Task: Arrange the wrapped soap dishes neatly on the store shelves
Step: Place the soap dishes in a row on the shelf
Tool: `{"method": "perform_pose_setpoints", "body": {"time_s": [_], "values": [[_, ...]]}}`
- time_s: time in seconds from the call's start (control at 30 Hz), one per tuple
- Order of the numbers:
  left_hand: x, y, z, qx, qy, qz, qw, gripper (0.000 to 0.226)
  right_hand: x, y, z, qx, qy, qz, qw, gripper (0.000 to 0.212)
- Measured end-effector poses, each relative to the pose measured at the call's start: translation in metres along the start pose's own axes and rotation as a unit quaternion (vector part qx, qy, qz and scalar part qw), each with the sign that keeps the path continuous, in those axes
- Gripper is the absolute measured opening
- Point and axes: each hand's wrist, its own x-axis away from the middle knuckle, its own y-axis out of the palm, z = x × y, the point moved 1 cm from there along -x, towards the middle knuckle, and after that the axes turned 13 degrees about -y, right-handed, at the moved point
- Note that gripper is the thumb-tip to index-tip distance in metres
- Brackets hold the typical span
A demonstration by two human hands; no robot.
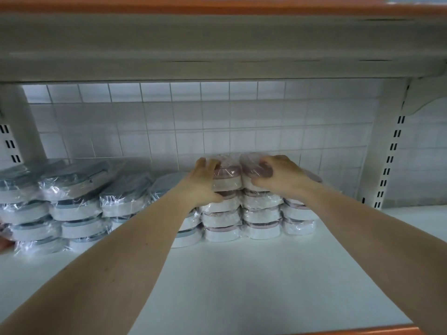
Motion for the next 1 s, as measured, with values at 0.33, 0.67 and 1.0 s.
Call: {"method": "perform_pose_setpoints", "body": {"time_s": [0.33, 0.67, 1.0], "values": [[-0.015, -0.001, -0.014, -0.016, 0.014, 0.021, 1.0, 0.077, -0.003, 0.02, 0.0, 0.109, -0.035, -0.009, 0.993, 0.054], [0.006, 0.012, -0.005, -0.119, 0.029, 0.106, 0.987, 0.083, 0.002, 0.002, -0.011, 0.13, 0.007, -0.062, 0.99, 0.074], [0.046, 0.023, 0.043, -0.041, 0.133, 0.118, 0.983, 0.071, 0.074, -0.019, -0.013, 0.174, 0.094, -0.007, 0.98, 0.065]]}}
